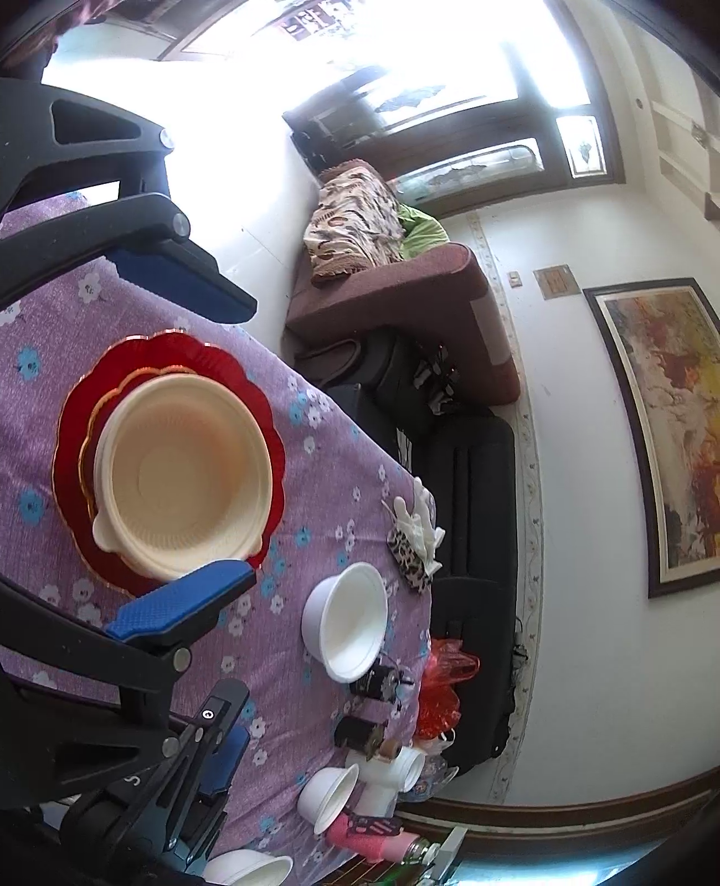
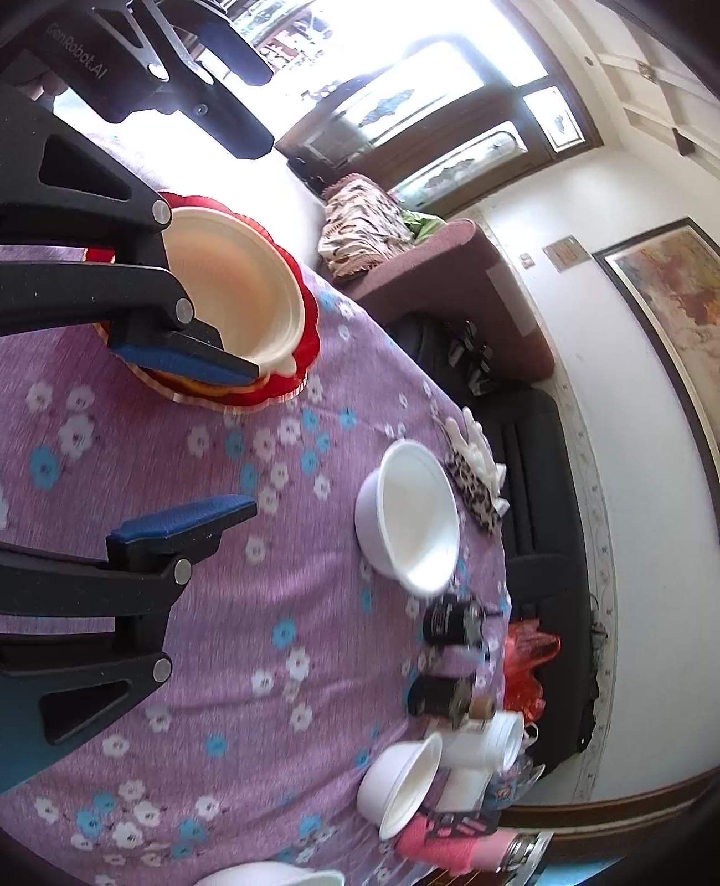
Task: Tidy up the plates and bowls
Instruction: 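Withdraw both grippers up from the stacked plates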
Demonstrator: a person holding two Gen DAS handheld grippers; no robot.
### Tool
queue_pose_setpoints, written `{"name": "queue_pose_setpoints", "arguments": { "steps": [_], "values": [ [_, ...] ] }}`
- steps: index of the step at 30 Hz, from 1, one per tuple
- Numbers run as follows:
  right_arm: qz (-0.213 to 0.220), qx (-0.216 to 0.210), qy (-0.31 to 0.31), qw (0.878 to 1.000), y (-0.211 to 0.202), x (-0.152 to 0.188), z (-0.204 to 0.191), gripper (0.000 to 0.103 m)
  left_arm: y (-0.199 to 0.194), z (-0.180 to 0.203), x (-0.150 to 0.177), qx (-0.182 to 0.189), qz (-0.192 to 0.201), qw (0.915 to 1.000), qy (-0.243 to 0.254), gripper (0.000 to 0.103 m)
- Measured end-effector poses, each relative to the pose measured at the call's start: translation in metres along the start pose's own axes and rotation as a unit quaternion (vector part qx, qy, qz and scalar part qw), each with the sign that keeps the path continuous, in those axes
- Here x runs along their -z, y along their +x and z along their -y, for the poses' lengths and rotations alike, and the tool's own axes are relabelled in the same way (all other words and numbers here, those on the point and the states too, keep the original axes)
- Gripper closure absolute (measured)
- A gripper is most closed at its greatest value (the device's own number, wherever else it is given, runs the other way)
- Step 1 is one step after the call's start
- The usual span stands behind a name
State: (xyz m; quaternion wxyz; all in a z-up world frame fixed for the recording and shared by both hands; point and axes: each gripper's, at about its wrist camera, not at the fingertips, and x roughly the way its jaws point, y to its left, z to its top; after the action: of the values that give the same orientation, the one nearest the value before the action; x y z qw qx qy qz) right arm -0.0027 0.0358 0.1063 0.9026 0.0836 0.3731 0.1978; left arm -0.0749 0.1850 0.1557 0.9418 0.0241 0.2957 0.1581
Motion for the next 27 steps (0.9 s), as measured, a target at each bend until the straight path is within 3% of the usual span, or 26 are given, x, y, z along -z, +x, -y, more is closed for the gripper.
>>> {"name": "queue_pose_setpoints", "arguments": {
  "steps": [5, 15, 27],
  "values": [
    [0.010, 0.010, 0.020, 1.000, -0.021, 0.006, 0.034, 0.051, -0.010, 0.033, 0.000, 0.010, 0.005, 0.9996, 0.026, 0.016],
    [0.017, 0.027, 0.072, 0.997, -0.043, 0.015, 0.099, 0.051, -0.019, 0.090, 0.003, 0.028, 0.009, 0.9962, 0.081, 0.015],
    [0.014, 0.038, 0.102, 0.994, -0.037, 0.010, 0.142, 0.051, 0.002, 0.114, 0.002, 0.045, -0.013, 0.9940, 0.099, 0.015]
  ]
}}
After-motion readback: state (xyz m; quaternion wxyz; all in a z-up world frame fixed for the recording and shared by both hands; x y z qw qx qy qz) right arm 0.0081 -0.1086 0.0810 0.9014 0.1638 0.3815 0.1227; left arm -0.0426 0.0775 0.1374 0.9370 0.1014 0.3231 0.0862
